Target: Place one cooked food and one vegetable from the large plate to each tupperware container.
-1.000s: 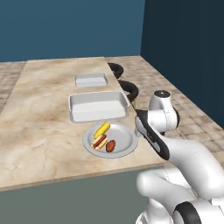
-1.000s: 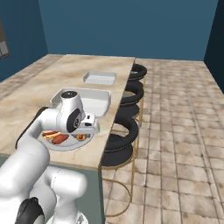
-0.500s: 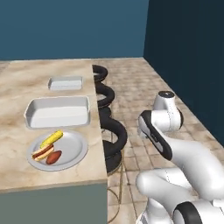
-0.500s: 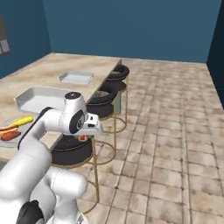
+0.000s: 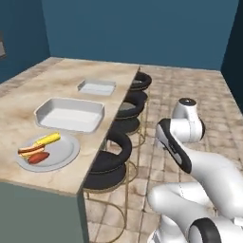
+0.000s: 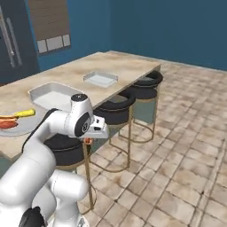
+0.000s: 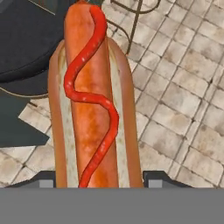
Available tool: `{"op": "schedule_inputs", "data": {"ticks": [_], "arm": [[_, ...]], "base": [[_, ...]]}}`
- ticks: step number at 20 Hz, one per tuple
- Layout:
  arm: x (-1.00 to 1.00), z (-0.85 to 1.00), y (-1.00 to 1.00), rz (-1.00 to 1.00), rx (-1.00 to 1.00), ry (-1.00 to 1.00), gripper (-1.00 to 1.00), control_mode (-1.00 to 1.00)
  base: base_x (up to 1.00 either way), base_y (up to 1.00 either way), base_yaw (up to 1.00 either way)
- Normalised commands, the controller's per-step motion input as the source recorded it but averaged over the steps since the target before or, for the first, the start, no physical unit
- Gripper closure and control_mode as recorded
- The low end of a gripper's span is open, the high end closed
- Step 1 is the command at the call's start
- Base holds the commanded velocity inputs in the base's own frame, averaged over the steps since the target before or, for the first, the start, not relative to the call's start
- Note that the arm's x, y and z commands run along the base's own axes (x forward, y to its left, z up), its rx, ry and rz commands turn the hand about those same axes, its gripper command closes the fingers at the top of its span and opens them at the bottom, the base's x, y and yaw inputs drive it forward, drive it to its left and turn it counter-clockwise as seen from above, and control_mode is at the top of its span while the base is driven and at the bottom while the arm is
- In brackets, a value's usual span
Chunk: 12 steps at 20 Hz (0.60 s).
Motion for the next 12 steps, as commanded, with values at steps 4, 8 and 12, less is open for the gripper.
{"op": "schedule_inputs", "data": {"ticks": [4,8,12], "arm": [[0.0,0.0,0.0,0.0,0.0,0.0,1.0,1.0],[0.0,0.0,0.0,0.0,0.0,0.0,1.0,1.0],[0.0,0.0,0.0,0.0,0.0,0.0,1.0,1.0]], "base": [[0.42,-0.5,0.86],[0.43,-0.67,0.79],[0.15,-0.88,0.7]]}}
